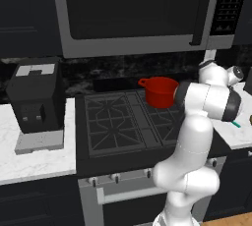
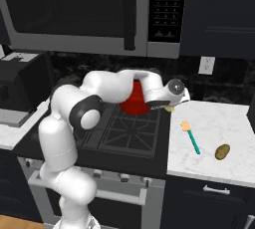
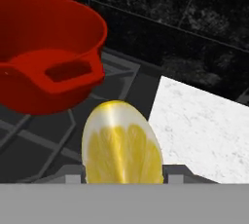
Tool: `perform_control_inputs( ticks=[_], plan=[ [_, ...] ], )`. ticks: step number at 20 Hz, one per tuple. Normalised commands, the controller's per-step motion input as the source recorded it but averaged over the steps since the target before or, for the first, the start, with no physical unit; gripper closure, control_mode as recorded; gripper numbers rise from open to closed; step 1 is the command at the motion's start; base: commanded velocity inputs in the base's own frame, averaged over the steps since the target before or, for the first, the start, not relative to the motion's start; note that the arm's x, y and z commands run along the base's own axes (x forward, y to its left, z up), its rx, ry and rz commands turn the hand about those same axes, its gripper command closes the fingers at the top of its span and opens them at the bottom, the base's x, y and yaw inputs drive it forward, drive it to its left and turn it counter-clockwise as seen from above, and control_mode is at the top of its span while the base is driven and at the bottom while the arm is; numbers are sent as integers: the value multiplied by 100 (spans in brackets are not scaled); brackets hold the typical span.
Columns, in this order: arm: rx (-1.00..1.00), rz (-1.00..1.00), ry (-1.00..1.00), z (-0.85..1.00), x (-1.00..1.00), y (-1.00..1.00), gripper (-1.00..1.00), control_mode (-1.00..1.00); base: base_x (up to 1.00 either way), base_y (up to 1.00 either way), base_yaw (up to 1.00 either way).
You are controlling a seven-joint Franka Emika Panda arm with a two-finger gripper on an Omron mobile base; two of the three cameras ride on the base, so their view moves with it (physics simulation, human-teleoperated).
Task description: Put the lemon wedge and potato in the pot. Retrieve the spatula and lightly stir the vegetables in the pot.
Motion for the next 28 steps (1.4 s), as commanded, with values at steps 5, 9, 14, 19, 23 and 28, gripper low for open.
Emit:
perform_control_inputs(
  ticks=[5, 9, 14, 19, 23, 28],
  plan=[
    [-4, 9, 12, 31, 53, 23, 100, -100, 0, 0, 0],
    [-1, 4, 3, 5, 39, 45, 100, -100, 0, 0, 0],
    [0, 2, 0, 15, 22, 43, 100, -100, 0, 0, 0],
    [0, 0, 0, -20, 31, 46, 100, -100, 0, 0, 0],
    [0, 0, 0, -14, 21, 37, 100, -100, 0, 0, 0],
    [0, 0, 0, -11, 15, 40, 100, -100, 0, 0, 0]
  ],
)
